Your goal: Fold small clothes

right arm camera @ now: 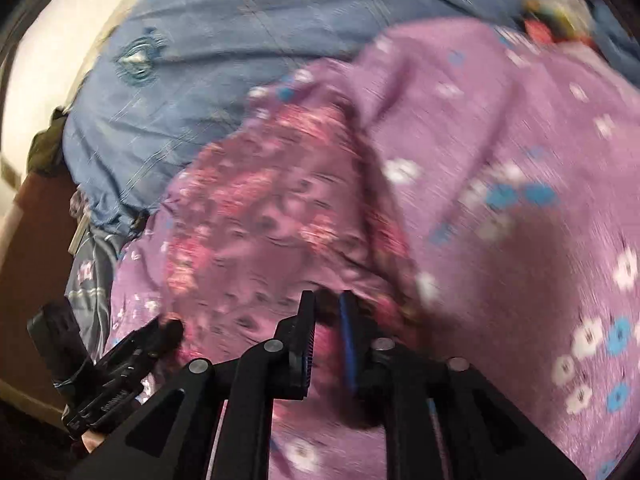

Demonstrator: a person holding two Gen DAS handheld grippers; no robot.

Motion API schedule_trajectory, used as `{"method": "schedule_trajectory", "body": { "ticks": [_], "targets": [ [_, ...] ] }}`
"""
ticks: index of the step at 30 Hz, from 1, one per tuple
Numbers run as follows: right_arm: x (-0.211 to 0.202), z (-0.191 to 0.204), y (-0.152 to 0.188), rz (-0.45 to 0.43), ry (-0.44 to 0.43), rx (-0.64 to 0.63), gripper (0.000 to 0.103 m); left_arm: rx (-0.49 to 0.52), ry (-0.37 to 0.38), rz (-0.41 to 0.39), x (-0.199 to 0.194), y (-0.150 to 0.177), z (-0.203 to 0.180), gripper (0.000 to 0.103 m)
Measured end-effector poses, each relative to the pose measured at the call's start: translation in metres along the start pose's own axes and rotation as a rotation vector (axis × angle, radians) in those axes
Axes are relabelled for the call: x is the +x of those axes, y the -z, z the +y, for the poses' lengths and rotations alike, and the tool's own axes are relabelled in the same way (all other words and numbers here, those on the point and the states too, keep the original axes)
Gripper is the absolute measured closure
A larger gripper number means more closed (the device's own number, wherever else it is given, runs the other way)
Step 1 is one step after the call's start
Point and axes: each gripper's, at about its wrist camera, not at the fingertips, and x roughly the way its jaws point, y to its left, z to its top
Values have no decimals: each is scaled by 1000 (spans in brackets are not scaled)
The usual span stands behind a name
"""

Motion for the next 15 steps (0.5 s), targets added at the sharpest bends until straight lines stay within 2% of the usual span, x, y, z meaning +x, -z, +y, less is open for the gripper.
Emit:
{"method": "schedule_trajectory", "body": {
  "ticks": [2,4,7,9,12,13,15],
  "targets": [
    [-15,5,-1,-63,5,-26,87,7,-2,-11,-5,-1,0,44],
    [-25,11,-2,-123,-13,-48,86,10,8,-36,-13,-2,0,46],
    [-20,11,-9,-152,-89,-27,85,12,31,-86,-25,-3,2,46],
    [-12,18,-13,-181,-71,-30,85,7,33,-80,-24,-3,4,46],
    [6,18,-23,-158,-58,-4,77,16,-14,-7,-6,-1,5,45],
    [20,16,-27,-122,-28,12,70,12,-26,14,0,-1,5,41],
    [39,11,-26,-54,17,37,69,-28,-15,19,3,-2,8,37]
  ]
}}
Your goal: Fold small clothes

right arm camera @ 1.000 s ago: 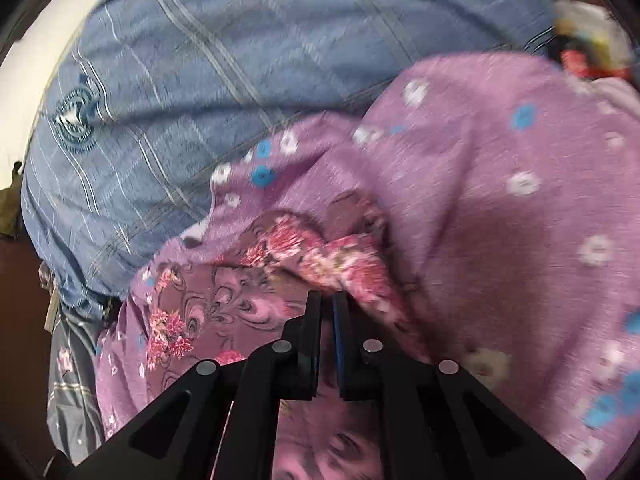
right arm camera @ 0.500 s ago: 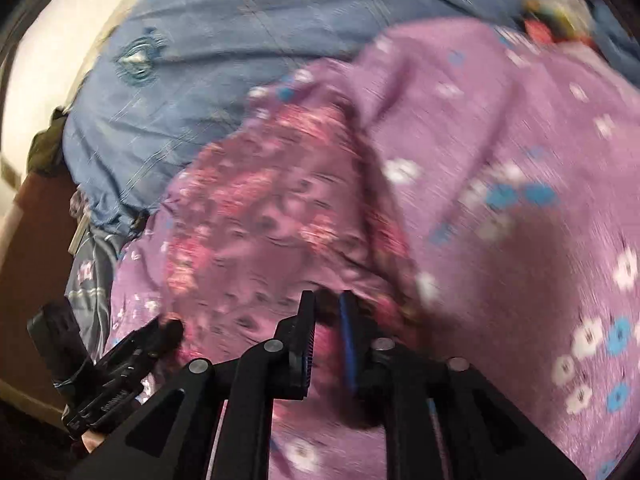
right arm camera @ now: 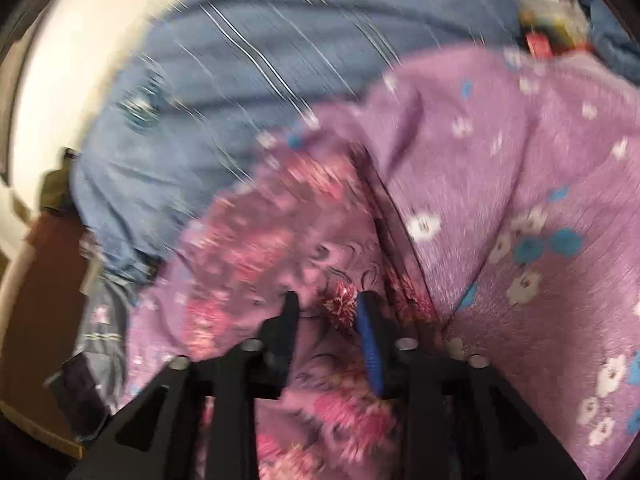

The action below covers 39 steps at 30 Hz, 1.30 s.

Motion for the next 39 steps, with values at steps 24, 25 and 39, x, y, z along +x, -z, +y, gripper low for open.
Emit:
{"method": "schedule_trajectory", "body": {
  "ticks": [24,25,39],
  "targets": [
    [-30,51,22,-165,12,-213,61,96,-169,-106,-14,2,-29,31],
    [-30,52,21,-167,26,-221,60,100,-174,-116,-16,2,-30,32],
    [-33,69,30,-229,200,-336,59,71,-172,-165,-22,-1,-32,31]
  ]
}}
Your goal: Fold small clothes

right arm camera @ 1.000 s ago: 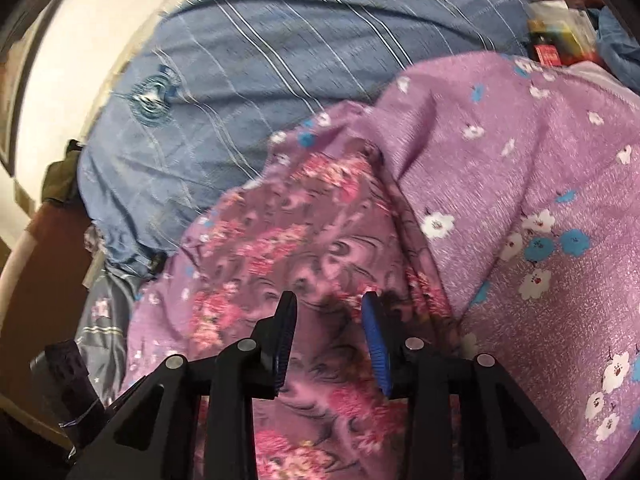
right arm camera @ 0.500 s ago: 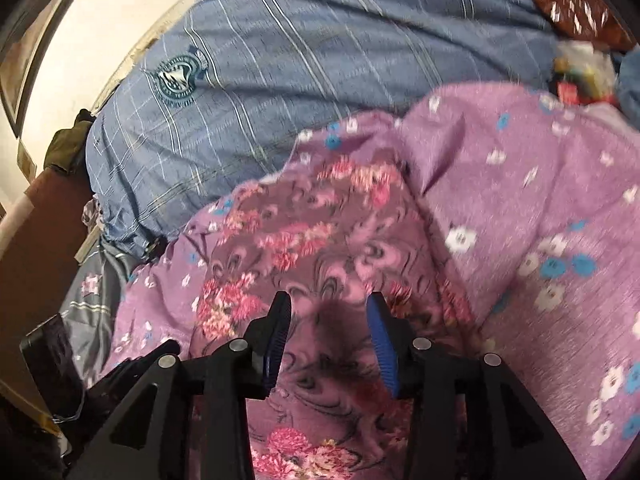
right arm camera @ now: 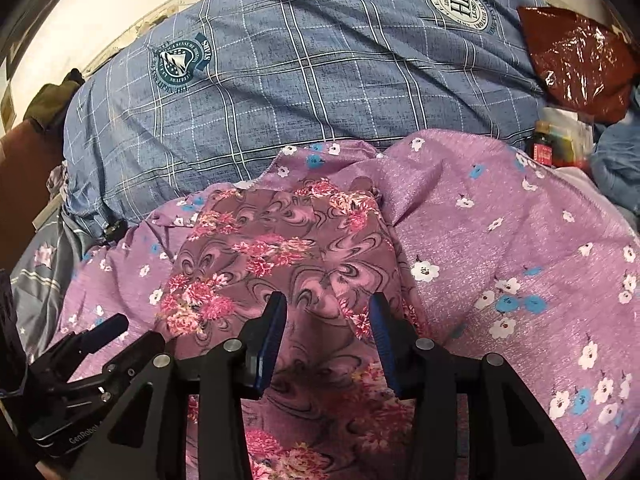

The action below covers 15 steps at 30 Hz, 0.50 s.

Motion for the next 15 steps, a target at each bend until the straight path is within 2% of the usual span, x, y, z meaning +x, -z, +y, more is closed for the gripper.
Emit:
{"method": "schedule_trajectory", "body": {
  "ticks": [15],
  "targets": [
    [-8,6,-2,-43,101,-58,59,-90,-9,0,6,-5,20,31]
  ]
}}
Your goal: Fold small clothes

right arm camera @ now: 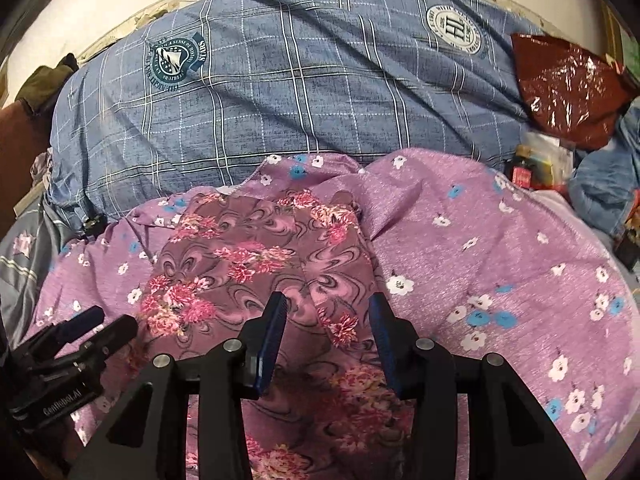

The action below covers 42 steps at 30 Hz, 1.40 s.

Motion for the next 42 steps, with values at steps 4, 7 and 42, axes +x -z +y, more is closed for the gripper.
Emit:
{"method": "schedule_trajectory", "body": {
  "ticks": [4,7,42],
  "targets": [
    [-2,1,-1,-13,14,-16,59,-19,-2,5,2,-1,4,31],
    [-1,1,-1,-13,17,-19,59,-21,0,1,2,-1,4,31],
    [66,-26,-47,140,-161,204,59,-26,-13,3,9,-5,4,31]
  ]
}}
